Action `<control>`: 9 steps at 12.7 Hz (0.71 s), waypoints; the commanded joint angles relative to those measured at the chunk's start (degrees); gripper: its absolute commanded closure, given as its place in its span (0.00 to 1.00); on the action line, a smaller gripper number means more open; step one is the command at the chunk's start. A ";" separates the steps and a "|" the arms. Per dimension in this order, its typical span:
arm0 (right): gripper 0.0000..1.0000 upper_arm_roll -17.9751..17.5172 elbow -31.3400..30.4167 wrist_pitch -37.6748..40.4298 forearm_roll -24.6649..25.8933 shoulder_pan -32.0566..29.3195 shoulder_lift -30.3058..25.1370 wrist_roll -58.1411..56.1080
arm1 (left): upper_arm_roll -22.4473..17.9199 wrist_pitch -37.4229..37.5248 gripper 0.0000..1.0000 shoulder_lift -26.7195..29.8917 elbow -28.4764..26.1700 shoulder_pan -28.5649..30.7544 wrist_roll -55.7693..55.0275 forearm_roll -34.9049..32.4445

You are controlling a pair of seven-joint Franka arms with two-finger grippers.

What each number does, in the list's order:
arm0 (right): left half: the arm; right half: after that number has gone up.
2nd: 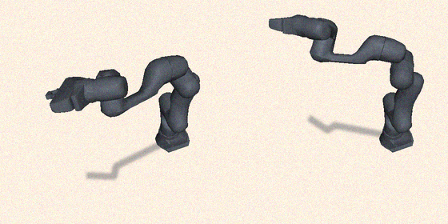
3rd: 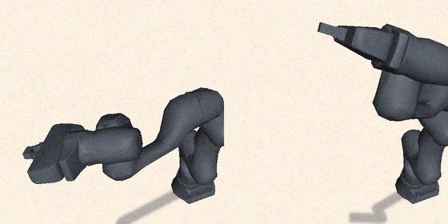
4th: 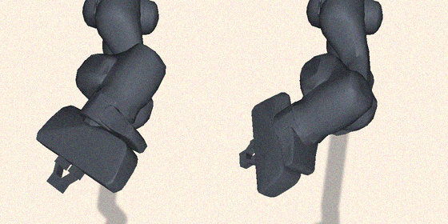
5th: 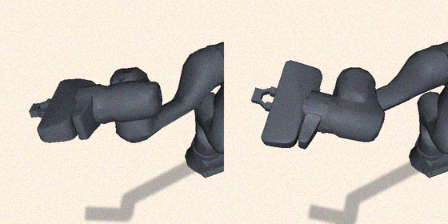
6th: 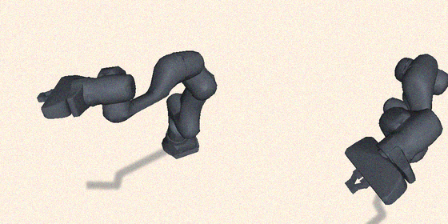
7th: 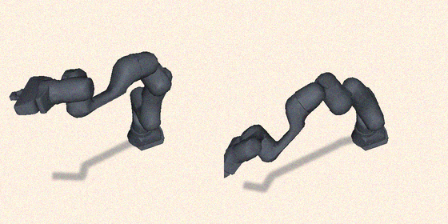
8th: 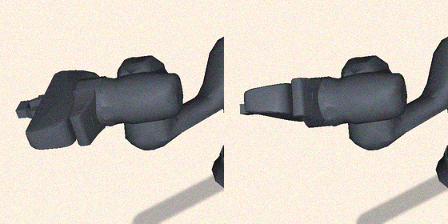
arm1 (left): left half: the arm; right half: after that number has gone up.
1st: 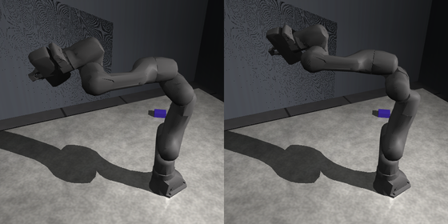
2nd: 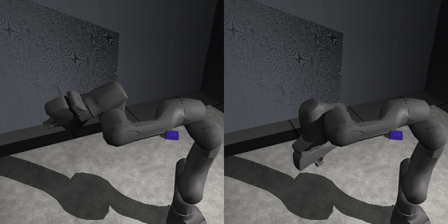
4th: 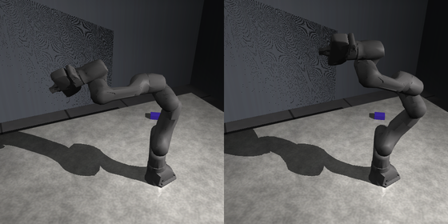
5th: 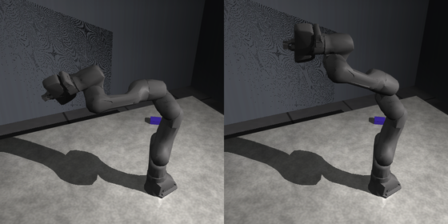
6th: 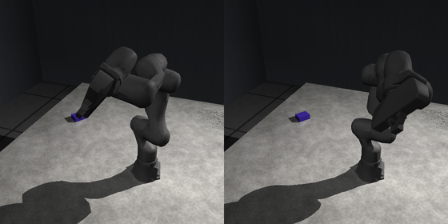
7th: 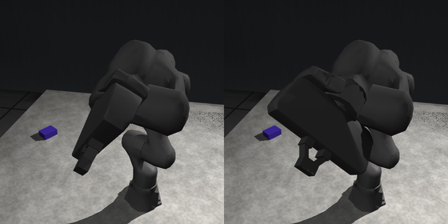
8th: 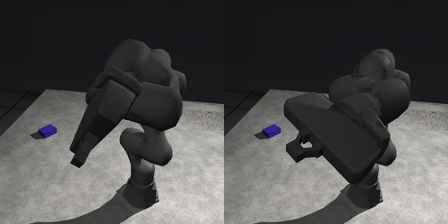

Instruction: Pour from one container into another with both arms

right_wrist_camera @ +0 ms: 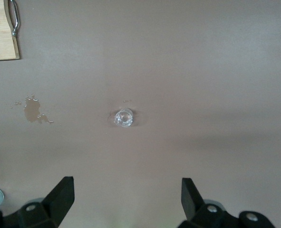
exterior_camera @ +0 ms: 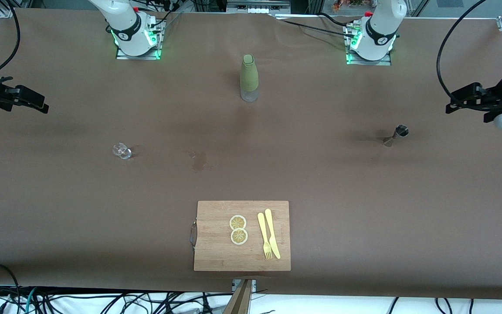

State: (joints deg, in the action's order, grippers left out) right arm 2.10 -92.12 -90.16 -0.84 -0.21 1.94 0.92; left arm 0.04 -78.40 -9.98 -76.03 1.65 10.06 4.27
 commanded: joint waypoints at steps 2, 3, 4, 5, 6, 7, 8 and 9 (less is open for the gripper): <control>0.00 -0.08 0.54 -0.45 -0.04 -0.14 0.35 -0.39 | 0.48 0.80 0.00 -0.12 0.53 0.28 -0.31 -1.19; 0.00 -0.08 0.54 -0.28 -0.04 -0.14 0.35 -0.39 | 0.48 0.80 0.00 -0.04 0.62 0.19 -0.30 -1.19; 0.00 -0.08 0.54 -0.10 -0.04 -0.14 0.26 -0.39 | 0.66 0.45 0.00 0.05 0.71 -0.16 -0.48 -1.37; 0.00 -0.08 0.54 -0.10 -0.04 -0.14 0.26 -0.39 | 0.75 -0.77 0.00 0.14 0.71 -0.33 -0.83 -1.37; 0.00 -0.08 0.54 -0.10 -0.04 -0.14 0.26 -0.39 | 0.75 -1.39 0.00 0.05 0.71 -0.42 -1.01 -1.37; 0.00 -0.08 0.54 -0.10 -0.04 -0.14 0.35 -0.39 | 0.75 -1.57 0.00 0.05 0.79 -0.51 -1.18 -1.37; 0.00 -0.08 0.54 -0.10 -0.04 -0.14 0.35 -0.39 | 0.75 -1.75 0.00 0.05 0.80 -0.60 -1.36 -1.37; 0.00 -0.08 0.54 -0.10 -0.04 -0.14 0.26 -0.39 | 0.75 -1.75 0.00 0.05 0.97 -0.69 -1.71 -1.28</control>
State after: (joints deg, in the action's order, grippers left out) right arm 2.10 -92.12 -90.35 -0.84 -0.21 2.11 0.92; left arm 0.47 -80.01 -10.03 -76.04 1.25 9.61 4.27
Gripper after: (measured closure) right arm 0.000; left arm 0.000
